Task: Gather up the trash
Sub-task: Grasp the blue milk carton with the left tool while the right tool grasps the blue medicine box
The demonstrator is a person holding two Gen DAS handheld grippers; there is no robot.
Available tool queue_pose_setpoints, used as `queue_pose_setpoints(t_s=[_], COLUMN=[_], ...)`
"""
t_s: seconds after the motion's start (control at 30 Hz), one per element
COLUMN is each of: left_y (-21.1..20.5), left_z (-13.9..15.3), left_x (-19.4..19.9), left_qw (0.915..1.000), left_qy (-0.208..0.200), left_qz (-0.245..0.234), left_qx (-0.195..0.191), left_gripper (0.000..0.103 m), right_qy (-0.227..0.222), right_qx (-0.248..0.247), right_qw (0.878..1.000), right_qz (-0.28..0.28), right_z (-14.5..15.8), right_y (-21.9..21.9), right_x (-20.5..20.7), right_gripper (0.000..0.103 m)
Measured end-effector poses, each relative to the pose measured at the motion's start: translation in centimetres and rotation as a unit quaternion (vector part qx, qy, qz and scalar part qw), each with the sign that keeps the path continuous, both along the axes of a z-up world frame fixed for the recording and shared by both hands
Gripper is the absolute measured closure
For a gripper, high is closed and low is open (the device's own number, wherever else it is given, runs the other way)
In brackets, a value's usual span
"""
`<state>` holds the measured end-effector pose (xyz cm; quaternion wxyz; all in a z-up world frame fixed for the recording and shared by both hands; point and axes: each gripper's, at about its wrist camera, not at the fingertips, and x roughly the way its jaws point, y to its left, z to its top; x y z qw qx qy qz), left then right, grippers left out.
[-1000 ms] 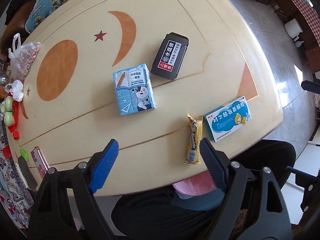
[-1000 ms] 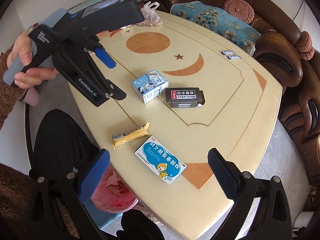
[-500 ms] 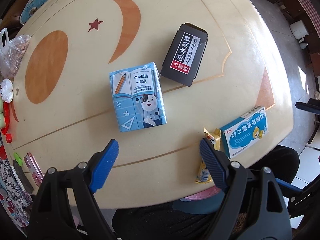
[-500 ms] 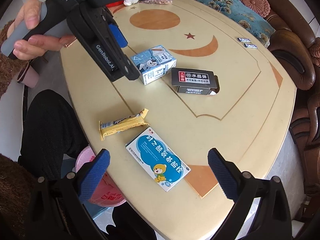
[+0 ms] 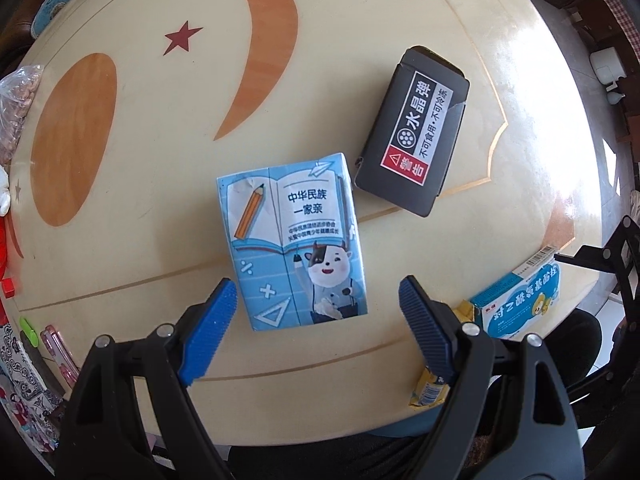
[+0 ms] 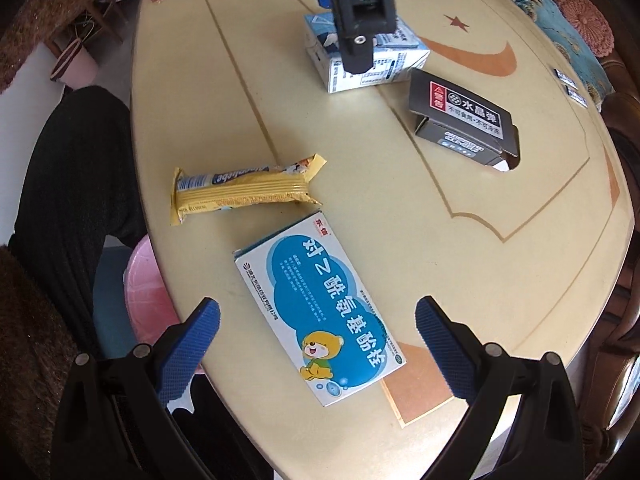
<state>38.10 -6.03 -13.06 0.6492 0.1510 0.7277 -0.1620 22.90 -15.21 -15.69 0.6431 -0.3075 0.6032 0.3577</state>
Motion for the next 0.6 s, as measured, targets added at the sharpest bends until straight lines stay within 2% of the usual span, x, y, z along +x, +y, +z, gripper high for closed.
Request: queue_pose_setpoints(t_s=[0.2, 0.27, 0.3, 0.47, 0.6], left_y=[-0.2, -0.2, -0.2, -0.7, -0.5], left_z=[-1.3, -1.6, -1.7, -2.1, -3.2], left_x=[1.1, 1.3, 1.4, 1.6, 2.3], left_qw=[0.9999, 0.9999, 0.9999, 0.9998, 0.9996], left_qy=[0.009, 0.008, 0.008, 0.009, 0.012], left_qz=[0.001, -0.004, -0.007, -0.012, -0.021], left_qx=[0.006, 0.009, 0.011, 0.015, 0.012], left_gripper=[0.022, 0.022, 0.022, 0.022, 0.022], right_qy=[0.005, 0.009, 0.01, 0.02, 0.014], right_qx=[-0.012, -0.029, -0.04, -0.037, -0.026], right_qw=[0.999, 0.999, 0.998, 0.999, 0.999], right_qz=[0.034, 0.038, 0.041, 0.026, -0.021], right_z=[-2.3, -3.3, -3.9, -3.8, -3.4], right_y=[0.4, 0.4, 0.4, 0.3, 0.1], right_x=[-0.1, -0.1, 0.1, 0.8, 1.5], right_gripper=[0.007, 0.011, 0.015, 0.017, 0.019])
